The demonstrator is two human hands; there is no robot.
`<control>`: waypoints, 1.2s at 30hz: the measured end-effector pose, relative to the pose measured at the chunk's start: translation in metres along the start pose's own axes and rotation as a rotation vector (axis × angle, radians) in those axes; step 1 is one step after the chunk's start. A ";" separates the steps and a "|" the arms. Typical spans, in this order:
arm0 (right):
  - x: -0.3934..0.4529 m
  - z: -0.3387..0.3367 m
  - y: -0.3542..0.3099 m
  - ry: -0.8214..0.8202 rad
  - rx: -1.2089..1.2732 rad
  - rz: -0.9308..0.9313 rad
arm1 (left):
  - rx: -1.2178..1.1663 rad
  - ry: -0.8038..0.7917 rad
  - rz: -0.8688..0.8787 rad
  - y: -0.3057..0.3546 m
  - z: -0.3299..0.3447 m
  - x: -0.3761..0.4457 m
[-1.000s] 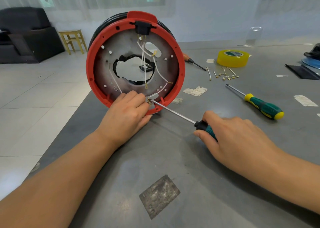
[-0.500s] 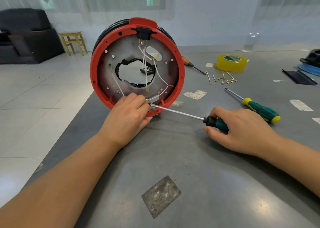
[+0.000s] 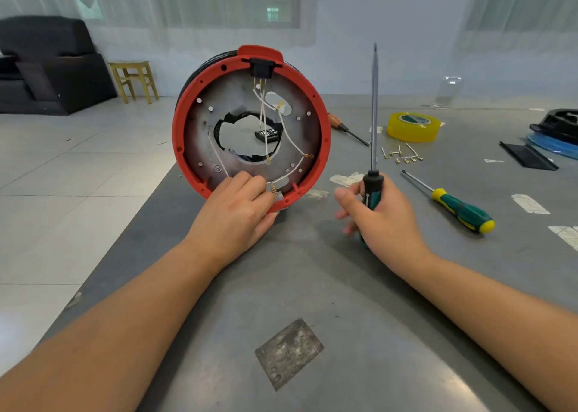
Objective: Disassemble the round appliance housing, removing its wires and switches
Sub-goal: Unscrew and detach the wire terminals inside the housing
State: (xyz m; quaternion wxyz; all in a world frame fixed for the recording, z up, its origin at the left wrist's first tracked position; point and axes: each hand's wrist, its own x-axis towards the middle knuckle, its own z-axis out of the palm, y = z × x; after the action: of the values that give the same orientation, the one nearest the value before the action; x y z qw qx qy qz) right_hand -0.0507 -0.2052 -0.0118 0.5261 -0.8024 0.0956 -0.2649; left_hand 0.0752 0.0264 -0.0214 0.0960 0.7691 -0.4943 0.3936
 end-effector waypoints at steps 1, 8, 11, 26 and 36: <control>0.005 0.007 -0.001 0.011 0.095 0.054 | -0.006 0.005 0.000 0.000 0.001 0.000; 0.039 0.047 -0.007 -0.018 0.222 0.184 | -0.037 0.002 0.015 0.001 0.003 0.000; 0.048 0.056 -0.005 -0.049 0.254 0.112 | -0.032 -0.004 0.020 0.002 0.002 0.001; 0.054 0.064 -0.001 -0.091 0.239 0.071 | 0.069 0.060 -0.173 0.015 0.001 0.006; 0.062 0.035 0.005 -0.065 0.294 0.085 | 0.174 0.024 -0.111 -0.008 -0.013 -0.005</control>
State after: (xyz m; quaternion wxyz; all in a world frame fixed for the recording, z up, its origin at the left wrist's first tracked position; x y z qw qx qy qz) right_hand 0.0205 -0.2063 -0.0069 0.6517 -0.7200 0.0727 -0.2273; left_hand 0.0742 0.0408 -0.0139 0.0565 0.7961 -0.4136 0.4381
